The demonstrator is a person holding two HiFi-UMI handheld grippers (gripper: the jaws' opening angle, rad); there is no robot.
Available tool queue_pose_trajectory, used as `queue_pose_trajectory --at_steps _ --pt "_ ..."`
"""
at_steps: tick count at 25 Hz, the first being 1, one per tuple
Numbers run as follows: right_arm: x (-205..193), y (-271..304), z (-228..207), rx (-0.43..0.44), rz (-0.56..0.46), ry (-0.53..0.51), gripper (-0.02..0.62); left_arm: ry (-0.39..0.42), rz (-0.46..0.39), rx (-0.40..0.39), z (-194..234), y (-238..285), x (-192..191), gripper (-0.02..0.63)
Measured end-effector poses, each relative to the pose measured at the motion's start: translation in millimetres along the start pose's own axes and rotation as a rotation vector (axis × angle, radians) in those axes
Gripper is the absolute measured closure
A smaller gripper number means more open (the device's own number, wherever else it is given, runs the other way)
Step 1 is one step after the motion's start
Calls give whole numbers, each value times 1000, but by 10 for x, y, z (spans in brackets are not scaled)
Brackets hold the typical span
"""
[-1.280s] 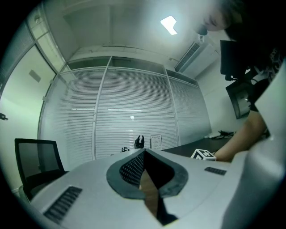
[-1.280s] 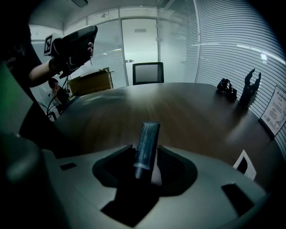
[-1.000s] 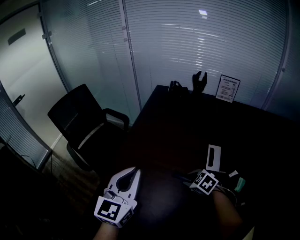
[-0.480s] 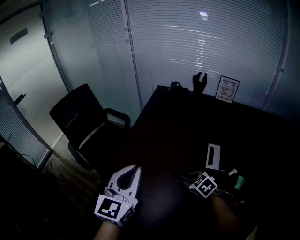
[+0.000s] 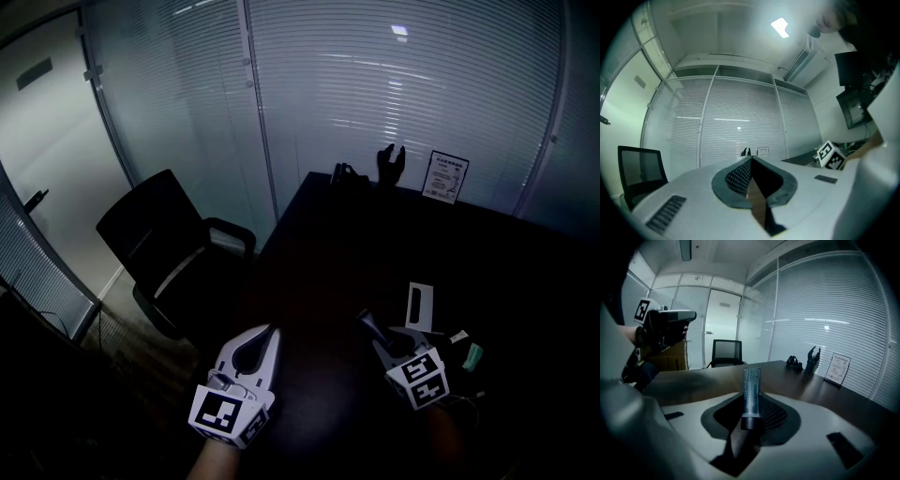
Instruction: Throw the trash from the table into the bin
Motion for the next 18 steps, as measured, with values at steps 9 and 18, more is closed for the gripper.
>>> queue_pose_trajectory --at_steps 9,18 --pt "354 -769 252 -171 -221 88 485 -13 -20 4 -42 -134 108 606" --pt "394 -1411 707 -282 -343 93 485 -14 -36 -17 -168 -313 183 606"
Point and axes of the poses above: the fingertips, and each gripper's own axes: y forward along the fingers, z to its left, x out of its top, the point moved 10 cm from there along -y, backward along the fingers, and after that the axes turned 4 degrees about x, right-handed, at the moved point
